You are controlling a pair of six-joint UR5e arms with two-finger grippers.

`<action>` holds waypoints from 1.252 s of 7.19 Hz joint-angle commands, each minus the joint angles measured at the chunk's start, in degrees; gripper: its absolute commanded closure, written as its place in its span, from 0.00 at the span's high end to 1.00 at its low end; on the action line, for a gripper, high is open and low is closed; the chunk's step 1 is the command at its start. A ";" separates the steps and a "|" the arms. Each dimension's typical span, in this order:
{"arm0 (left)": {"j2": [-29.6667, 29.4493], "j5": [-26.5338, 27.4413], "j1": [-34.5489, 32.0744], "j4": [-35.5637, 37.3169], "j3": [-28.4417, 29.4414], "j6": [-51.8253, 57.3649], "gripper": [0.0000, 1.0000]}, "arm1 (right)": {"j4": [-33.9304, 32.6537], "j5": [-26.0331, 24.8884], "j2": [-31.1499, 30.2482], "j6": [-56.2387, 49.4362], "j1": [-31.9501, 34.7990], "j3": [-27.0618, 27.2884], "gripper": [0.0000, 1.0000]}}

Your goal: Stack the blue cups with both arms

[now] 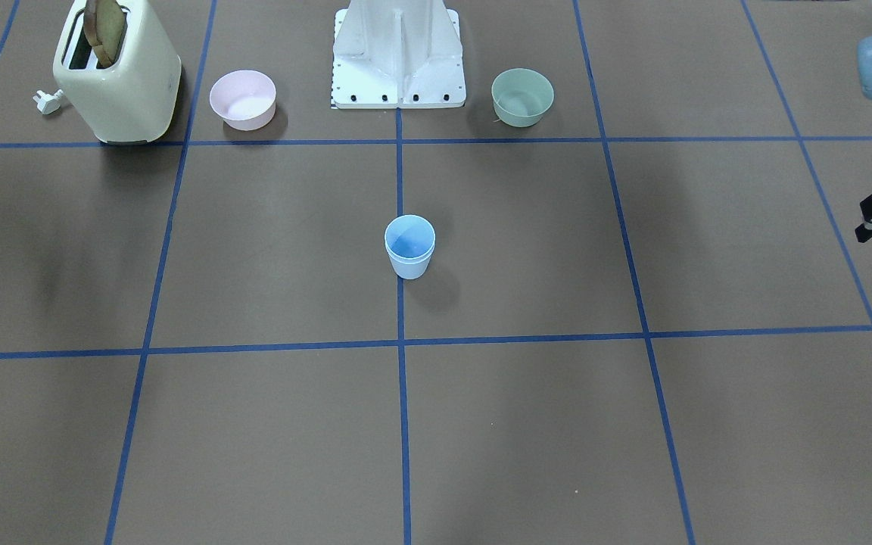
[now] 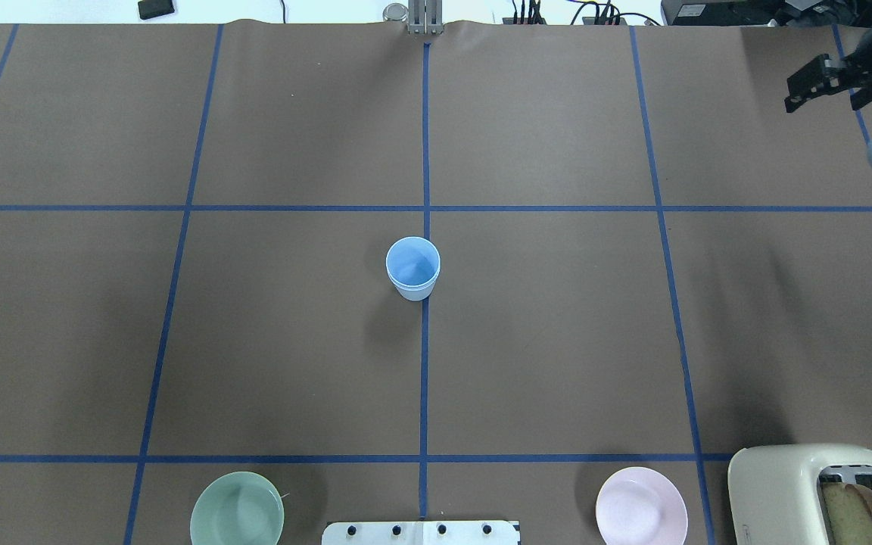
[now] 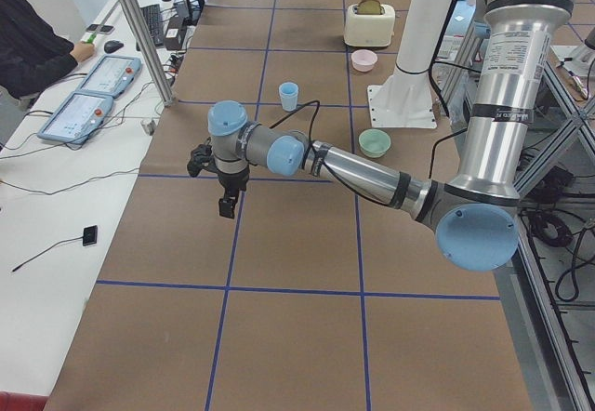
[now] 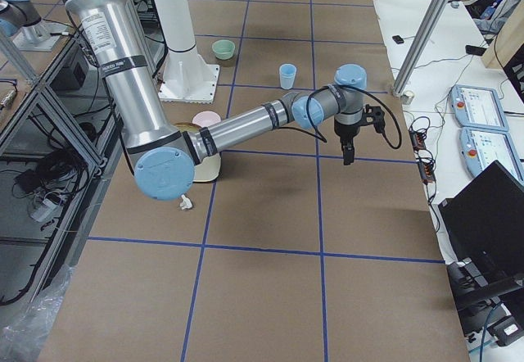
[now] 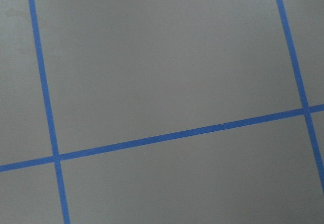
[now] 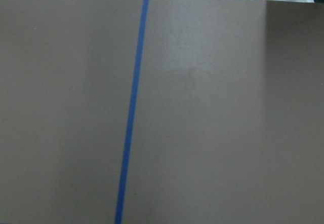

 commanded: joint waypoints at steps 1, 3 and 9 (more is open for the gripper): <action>0.06 -1.97 -5.29 -0.27 6.80 8.18 0.98 | 0.03 5.93 -7.02 -8.80 5.73 0.26 1.00; 0.06 -1.98 -6.28 -0.28 8.67 8.99 0.98 | 0.03 9.21 -12.04 -9.98 11.80 0.44 1.00; 1.91 -1.98 -6.28 -0.28 9.29 8.73 0.98 | 0.74 8.26 -17.51 -10.25 14.46 2.37 1.00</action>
